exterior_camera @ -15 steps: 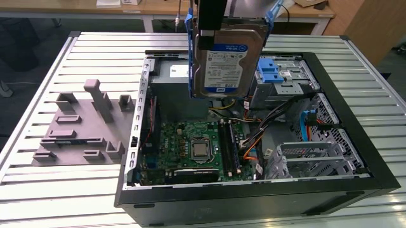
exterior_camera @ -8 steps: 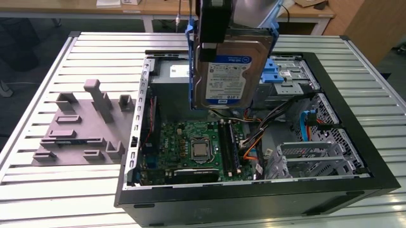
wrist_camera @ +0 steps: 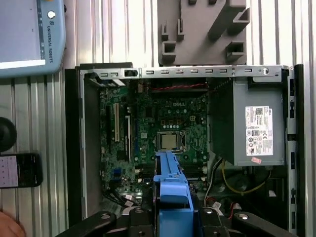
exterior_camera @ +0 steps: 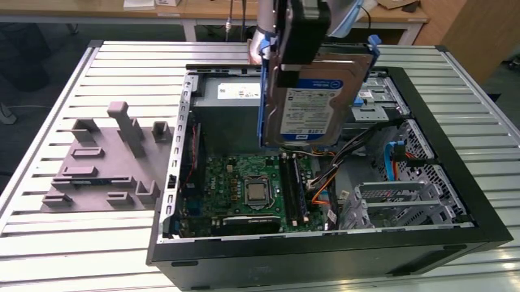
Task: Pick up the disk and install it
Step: 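Insert the disk into the insertion slot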
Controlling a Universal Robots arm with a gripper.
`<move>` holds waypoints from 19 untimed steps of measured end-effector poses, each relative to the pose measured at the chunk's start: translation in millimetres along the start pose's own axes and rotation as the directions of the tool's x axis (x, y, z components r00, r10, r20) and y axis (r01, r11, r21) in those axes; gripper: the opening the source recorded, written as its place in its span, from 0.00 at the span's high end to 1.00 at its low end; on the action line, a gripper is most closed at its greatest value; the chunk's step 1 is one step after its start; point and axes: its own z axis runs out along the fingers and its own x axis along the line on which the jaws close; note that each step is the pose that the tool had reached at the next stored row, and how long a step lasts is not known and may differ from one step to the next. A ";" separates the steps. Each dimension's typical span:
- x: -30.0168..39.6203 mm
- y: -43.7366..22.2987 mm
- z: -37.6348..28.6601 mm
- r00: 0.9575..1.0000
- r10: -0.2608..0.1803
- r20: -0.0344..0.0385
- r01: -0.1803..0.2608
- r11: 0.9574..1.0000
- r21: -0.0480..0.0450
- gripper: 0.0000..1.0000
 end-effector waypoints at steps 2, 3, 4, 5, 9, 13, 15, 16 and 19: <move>0.1 -5.0 0.5 1.000 0.000 0.000 0.000 1.000 0.000 0.64; 0.4 -5.4 0.7 1.000 0.000 0.000 0.000 1.000 0.000 0.64; 0.9 -5.4 0.9 1.000 0.000 0.000 0.000 1.000 0.000 0.64; 2.0 -5.5 1.3 1.000 0.000 0.000 0.000 1.000 0.000 0.64; 13.1 -6.0 2.4 1.000 0.000 0.000 0.000 1.000 0.000 0.64; 25.0 -7.2 2.9 1.000 0.000 0.000 0.000 1.000 0.000 0.64; 28.1 -10.7 3.4 1.000 0.000 0.000 0.000 1.000 0.000 0.64; 28.8 -13.7 3.5 1.000 0.000 0.000 0.000 1.000 0.000 0.64; 29.7 -21.8 3.8 1.000 0.000 0.000 0.000 1.000 0.000 0.64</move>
